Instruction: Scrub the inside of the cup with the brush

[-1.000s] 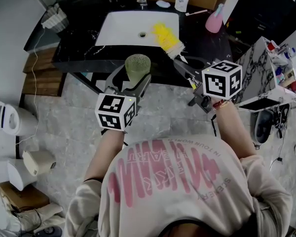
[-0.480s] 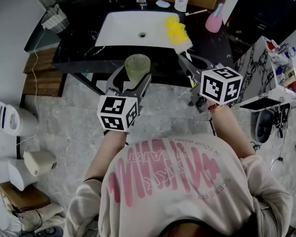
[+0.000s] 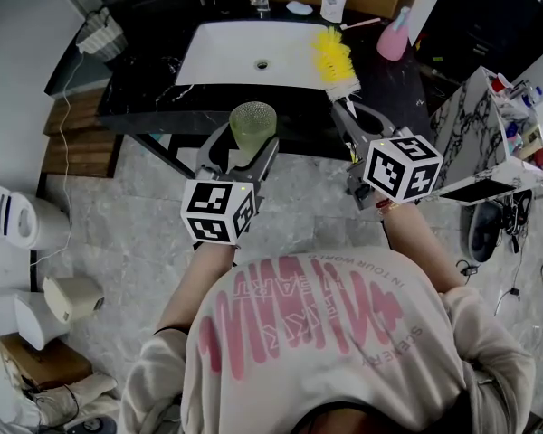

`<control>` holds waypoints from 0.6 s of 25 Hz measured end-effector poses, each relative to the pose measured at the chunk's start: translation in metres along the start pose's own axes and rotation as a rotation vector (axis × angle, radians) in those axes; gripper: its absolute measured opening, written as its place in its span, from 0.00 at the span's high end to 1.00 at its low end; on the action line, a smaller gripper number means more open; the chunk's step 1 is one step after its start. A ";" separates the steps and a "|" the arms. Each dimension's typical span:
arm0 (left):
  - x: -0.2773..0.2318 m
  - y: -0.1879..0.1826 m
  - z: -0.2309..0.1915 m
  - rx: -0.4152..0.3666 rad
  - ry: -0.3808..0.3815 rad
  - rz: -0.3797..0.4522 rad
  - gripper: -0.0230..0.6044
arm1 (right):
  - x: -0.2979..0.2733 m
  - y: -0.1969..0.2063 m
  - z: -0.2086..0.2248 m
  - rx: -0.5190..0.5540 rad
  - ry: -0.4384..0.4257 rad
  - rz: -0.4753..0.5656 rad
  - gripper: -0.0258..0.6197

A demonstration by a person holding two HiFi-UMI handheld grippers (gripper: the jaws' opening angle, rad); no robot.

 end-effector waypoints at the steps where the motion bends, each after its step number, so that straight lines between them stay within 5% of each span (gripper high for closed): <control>1: 0.001 0.001 0.000 0.001 0.000 0.001 0.43 | 0.001 0.001 0.000 0.004 0.008 0.000 0.94; 15: 0.003 0.008 0.005 0.021 0.001 -0.007 0.43 | 0.014 0.012 0.007 0.014 0.074 0.004 0.94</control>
Point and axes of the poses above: the fingertips, and each gripper's own axes: x backward along the fingers, z to its right, y out of its underside, the point moved 4 cm from there along x, backward along the fingers, and after that the axes turned 9 degrees about -y, right-handed, at the moved point
